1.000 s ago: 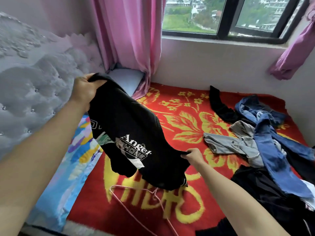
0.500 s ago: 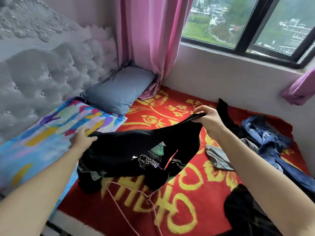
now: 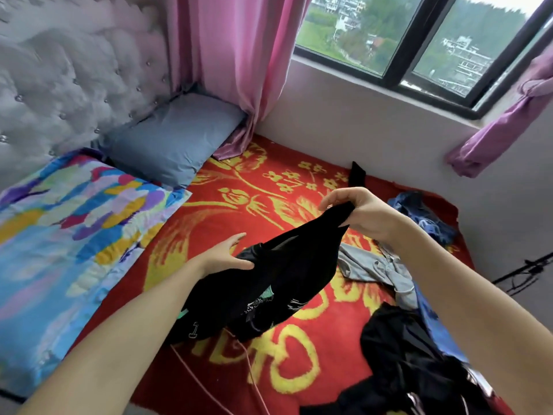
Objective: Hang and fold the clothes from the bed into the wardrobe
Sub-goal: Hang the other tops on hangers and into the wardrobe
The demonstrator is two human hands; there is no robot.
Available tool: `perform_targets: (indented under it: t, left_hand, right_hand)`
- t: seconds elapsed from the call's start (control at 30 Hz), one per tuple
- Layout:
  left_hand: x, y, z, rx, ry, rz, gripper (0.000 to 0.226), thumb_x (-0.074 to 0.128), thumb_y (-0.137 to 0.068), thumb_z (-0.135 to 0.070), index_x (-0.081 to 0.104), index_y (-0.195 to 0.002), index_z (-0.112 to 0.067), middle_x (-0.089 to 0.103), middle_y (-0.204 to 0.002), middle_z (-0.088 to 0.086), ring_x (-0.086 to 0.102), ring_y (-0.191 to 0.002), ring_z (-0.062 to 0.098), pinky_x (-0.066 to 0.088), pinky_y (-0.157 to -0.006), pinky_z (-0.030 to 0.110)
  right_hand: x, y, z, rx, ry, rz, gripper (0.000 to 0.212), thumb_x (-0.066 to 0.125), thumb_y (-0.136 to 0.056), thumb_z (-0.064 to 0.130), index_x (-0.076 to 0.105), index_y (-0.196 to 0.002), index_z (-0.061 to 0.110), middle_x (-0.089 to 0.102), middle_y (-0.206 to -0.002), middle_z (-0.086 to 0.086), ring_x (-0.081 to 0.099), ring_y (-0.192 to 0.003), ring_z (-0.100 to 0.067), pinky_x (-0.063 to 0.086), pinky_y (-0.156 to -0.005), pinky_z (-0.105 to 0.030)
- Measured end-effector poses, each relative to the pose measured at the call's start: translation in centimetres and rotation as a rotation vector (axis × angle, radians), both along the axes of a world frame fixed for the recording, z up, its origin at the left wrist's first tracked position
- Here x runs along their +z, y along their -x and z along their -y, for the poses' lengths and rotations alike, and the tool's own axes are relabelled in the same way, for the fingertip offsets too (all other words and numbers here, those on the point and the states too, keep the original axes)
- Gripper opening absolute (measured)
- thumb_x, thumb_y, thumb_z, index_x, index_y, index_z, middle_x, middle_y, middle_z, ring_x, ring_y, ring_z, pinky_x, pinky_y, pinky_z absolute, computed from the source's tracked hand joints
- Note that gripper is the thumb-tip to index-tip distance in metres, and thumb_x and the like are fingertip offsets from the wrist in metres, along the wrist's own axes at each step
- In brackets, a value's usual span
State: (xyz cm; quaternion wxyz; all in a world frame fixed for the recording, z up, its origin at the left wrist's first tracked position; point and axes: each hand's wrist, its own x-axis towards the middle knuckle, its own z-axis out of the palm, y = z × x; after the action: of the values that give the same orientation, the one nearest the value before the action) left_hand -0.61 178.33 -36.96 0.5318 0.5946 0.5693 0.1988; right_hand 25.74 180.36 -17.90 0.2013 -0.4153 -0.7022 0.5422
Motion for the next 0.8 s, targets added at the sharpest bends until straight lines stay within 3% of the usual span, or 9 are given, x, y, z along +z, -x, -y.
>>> perform_targets:
  t: [0.2,0.27,0.33,0.4,0.5,0.6,0.67,0.7,0.8]
  left_hand:
    - [1.6,-1.7,-1.8,-0.112,0.209,0.239,0.128,0.083,-0.044,-0.060,0.016,-0.149,-0.029,0.031,-0.149,0.001,0.032,-0.136,0.021,0.028,-0.104,0.031]
    - [1.2,-2.6,-2.4,-0.094,0.263,0.202,0.096,0.075,-0.070,-0.051,0.023,-0.147,-0.029,0.030,-0.149,0.002,0.029,-0.138,0.023,0.025,-0.107,0.037]
    - [0.7,-3.4,-2.8,-0.096,0.288,0.168,0.059,0.064,-0.088,-0.029,0.038,-0.141,-0.025,0.037,-0.142,0.003,0.035,-0.133,0.024,0.030,-0.103,0.039]
    - [0.8,-4.2,-3.0,-0.179,0.266,0.123,0.027,0.062,-0.088,-0.015,0.062,-0.115,-0.017,0.058,-0.119,0.007,0.058,-0.107,0.023,0.044,-0.085,0.033]
    - [2.4,-4.4,-3.3,-0.151,0.170,0.194,0.008,0.063,-0.084,-0.001,0.069,-0.084,-0.006,0.068,-0.078,0.010,0.066,-0.071,0.019,0.051,-0.062,0.023]
    - [5.0,-1.5,-4.8,0.042,0.095,0.422,0.017,0.069,-0.072,0.010,0.060,-0.079,-0.002,0.063,-0.074,0.012,0.065,-0.058,0.011,0.049,-0.051,0.016]
    - [7.6,1.1,-6.1,0.090,0.013,0.499,0.026,0.073,-0.061,0.015,0.064,-0.070,-0.008,0.065,-0.071,0.009,0.065,-0.057,0.010,0.051,-0.053,0.017]
    - [9.0,2.2,-6.8,0.093,-0.054,0.475,0.031,0.076,-0.054,0.015,0.067,-0.063,-0.014,0.066,-0.065,0.005,0.064,-0.055,0.008,0.051,-0.053,0.015]
    - [13.9,4.5,-8.7,0.092,-0.285,0.299,0.032,0.063,-0.072,0.021,0.063,-0.068,-0.010,0.064,-0.054,-0.006,0.058,-0.050,0.000,0.046,-0.053,0.009]
  right_hand:
    - [1.6,-2.7,0.6,0.011,0.054,-0.069,0.042,0.063,-0.063,-0.021,0.075,-0.066,0.019,0.064,-0.062,0.006,0.060,-0.054,-0.004,0.048,-0.054,-0.016]
    - [2.0,-3.5,0.8,0.009,0.071,-0.121,0.031,0.073,-0.058,-0.014,0.074,-0.066,0.016,0.064,-0.061,0.004,0.060,-0.053,-0.006,0.049,-0.052,-0.016]
    - [2.4,-4.0,1.0,0.035,0.108,-0.175,0.027,0.089,-0.047,0.009,0.073,-0.068,0.014,0.064,-0.063,0.002,0.061,-0.055,-0.008,0.049,-0.053,-0.018]
    - [2.7,-4.5,1.0,0.045,0.134,-0.167,0.037,0.093,-0.040,0.025,0.073,-0.069,0.014,0.064,-0.066,0.001,0.062,-0.057,-0.009,0.050,-0.054,-0.019]
    - [3.0,-5.7,0.8,-0.029,0.080,-0.114,0.029,0.088,-0.044,0.004,0.073,-0.066,0.014,0.064,-0.064,0.002,0.061,-0.056,-0.007,0.050,-0.054,-0.017]
    - [2.8,-7.8,0.3,-0.261,0.015,-0.108,0.047,0.055,-0.065,-0.028,0.073,-0.061,0.015,0.061,-0.057,0.003,0.059,-0.052,-0.005,0.048,-0.053,-0.015]
    - [2.5,-8.7,-0.2,-0.378,0.008,-0.138,0.057,0.046,-0.071,-0.032,0.074,-0.062,0.017,0.062,-0.056,0.003,0.060,-0.052,-0.006,0.050,-0.054,-0.015]
    - [2.3,-8.8,-0.6,-0.418,0.004,-0.152,0.056,0.046,-0.072,-0.031,0.075,-0.063,0.017,0.064,-0.057,0.002,0.062,-0.053,-0.006,0.051,-0.055,-0.015]
    - [2.3,-7.7,-2.0,-0.490,-0.037,-0.157,0.055,0.049,-0.072,-0.029,0.076,-0.064,0.018,0.067,-0.060,0.003,0.064,-0.056,-0.007,0.053,-0.058,-0.016]
